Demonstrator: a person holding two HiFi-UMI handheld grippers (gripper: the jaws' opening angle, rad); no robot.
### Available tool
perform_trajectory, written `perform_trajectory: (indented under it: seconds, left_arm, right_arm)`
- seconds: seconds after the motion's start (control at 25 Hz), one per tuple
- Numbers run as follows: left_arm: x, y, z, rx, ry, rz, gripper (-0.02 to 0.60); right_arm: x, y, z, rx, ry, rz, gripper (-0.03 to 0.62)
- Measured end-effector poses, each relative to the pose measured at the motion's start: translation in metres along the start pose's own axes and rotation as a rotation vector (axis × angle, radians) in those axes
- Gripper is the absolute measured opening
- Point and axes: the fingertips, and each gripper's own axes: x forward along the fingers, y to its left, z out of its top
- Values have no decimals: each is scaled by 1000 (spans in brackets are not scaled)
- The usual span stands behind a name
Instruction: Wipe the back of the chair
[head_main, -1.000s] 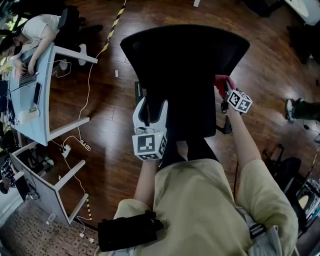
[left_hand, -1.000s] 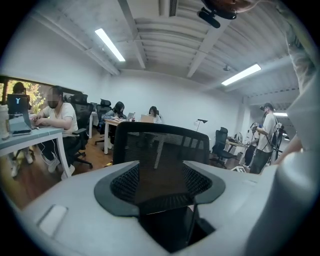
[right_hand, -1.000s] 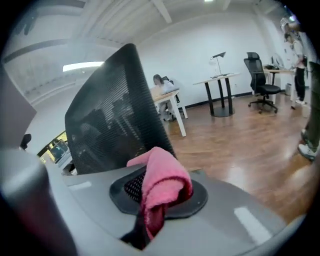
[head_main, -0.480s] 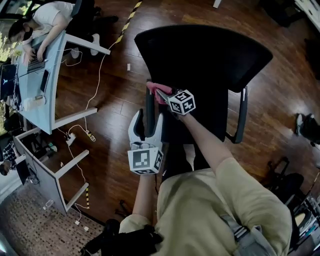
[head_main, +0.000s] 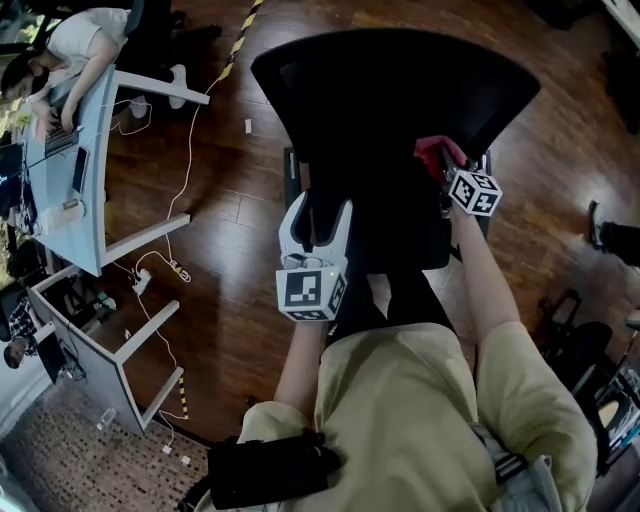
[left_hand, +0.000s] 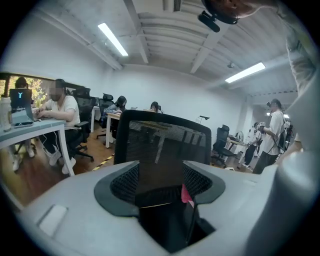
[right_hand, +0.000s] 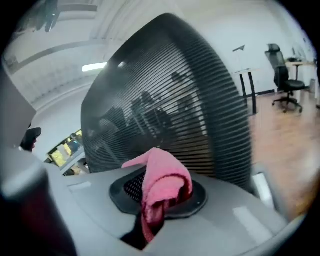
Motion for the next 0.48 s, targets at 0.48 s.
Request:
perform_trajectory:
  seconds: [0.48]
  left_arm:
    - [4,9,-3,-22,-8,35,247]
  right_arm:
    - [30,110,-74,19,145,211,43]
